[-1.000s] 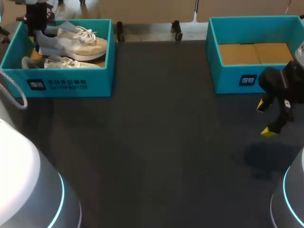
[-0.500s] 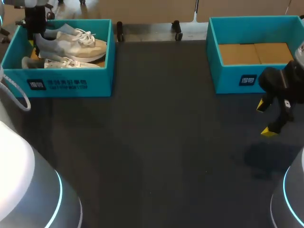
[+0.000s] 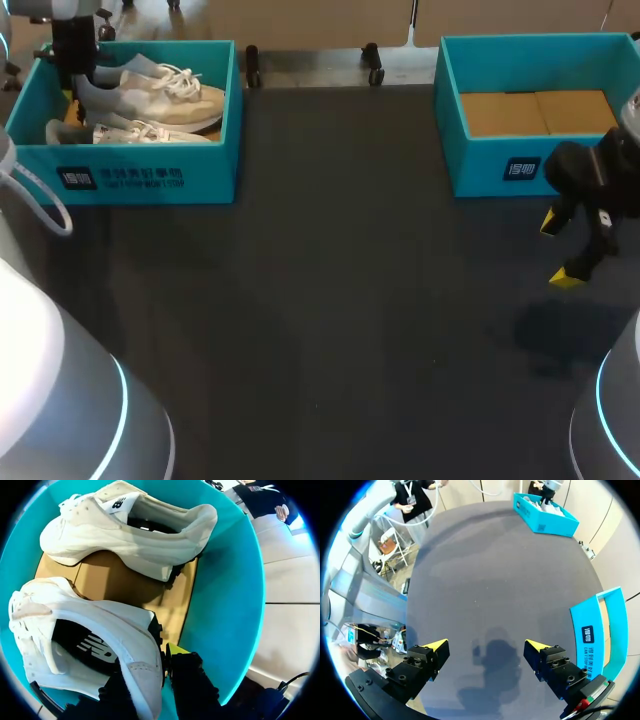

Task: Take the shoe out of the shoebox, open the shoe tongue, remove and reinsert the insole, then place the shoe into the shoebox

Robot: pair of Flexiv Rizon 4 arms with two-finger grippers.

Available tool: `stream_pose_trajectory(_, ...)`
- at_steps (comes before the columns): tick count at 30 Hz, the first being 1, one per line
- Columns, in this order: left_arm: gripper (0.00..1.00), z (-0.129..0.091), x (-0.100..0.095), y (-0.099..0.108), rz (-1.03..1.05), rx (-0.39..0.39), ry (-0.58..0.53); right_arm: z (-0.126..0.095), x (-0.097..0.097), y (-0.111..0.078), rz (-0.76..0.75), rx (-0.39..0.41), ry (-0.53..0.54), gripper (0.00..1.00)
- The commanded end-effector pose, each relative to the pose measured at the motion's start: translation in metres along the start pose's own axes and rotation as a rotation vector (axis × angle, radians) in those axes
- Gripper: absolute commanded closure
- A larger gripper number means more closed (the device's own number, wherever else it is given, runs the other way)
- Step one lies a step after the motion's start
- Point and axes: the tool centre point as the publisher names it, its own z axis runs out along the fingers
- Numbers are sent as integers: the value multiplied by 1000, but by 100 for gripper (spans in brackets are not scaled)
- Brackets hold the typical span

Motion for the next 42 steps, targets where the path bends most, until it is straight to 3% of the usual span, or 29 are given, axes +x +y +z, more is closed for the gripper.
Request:
stream_pose_trajectory(1,100,5,0,7,6,15,-10,1,1,0,0,2,-2,0)
stream_pose_trajectory(4,87,8,1,7,8,16,-28,1,1,0,0,2,-2,0)
stream_pose_trajectory(12,67,13,2,3,2,-49,-47,1,1,0,0,2,-2,0)
stream_pose_trajectory(18,63,11,2,1,5,-77,-57,1,1,0,0,2,-2,0)
stream_pose_trajectory(20,56,11,1,1,6,-80,-56,1,1,0,0,2,-2,0)
stream_pose_trajectory(21,48,11,1,0,6,-81,-56,1,1,0,0,2,-2,0)
stream_pose_trajectory(23,13,8,2,0,4,-80,-65,1,1,0,0,2,-2,0)
stream_pose_trajectory(25,0,5,4,-1,0,-76,-78,1,1,0,0,2,-2,0)
stream_pose_trajectory(34,0,-28,10,-9,-9,-54,-144,1,1,0,0,2,-2,0)
stream_pose_trajectory(42,0,-69,20,-34,26,-78,-169,1,1,0,0,2,-2,0)
